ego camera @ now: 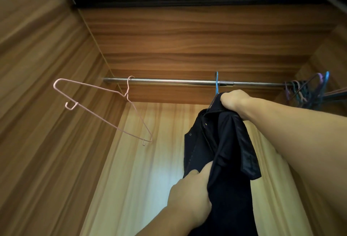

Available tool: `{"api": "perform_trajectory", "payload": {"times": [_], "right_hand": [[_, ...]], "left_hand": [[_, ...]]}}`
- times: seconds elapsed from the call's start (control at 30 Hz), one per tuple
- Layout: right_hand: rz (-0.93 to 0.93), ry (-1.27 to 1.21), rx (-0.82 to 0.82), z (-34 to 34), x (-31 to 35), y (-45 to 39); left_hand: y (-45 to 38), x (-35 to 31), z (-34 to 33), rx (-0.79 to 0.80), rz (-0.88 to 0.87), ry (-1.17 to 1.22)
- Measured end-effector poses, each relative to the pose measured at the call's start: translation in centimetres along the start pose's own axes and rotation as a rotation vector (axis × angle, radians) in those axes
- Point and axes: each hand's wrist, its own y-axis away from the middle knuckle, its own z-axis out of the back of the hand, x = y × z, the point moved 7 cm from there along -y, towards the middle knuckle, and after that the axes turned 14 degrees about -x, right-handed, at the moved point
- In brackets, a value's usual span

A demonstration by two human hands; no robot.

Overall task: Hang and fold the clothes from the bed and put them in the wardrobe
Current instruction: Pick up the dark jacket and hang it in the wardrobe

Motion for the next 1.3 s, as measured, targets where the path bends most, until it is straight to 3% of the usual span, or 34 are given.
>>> {"api": "perform_trajectory", "payload": {"times": [0.13, 0.37, 0.77, 0.97, 1.13, 1.3], "right_hand": [[-0.009, 0.075, 0.053, -0.8, -2.2, -0.3], [0.020, 0.137, -0.042, 1.1, -3.2, 0.6], [0.135, 0.289, -0.087, 3.5, -5.6, 10.1], [-0.146, 0.311, 0.101, 5.2, -12.5, 20.0], [-0.380, 0.588, 0.288, 8.6, -17.0, 31.5], [-0.527, 0.703, 0.317, 14.0, -18.3, 40.1]], "left_hand": [[0.6, 0.4, -0.6, 0.044, 0.005, 0.016], [2.9, 0.2, -3.0, 0.039, 0.112, 0.083], [9.7, 0.1, -2.8, 0.095, 0.228, 0.266], [17.2, 0.9, -4.6, 0.249, 0.314, 0.453], [25.0, 0.8, -5.4, 0.429, 0.382, 0.594], [28.1, -2.6, -0.8, 0.379, 0.314, 0.739]]}}
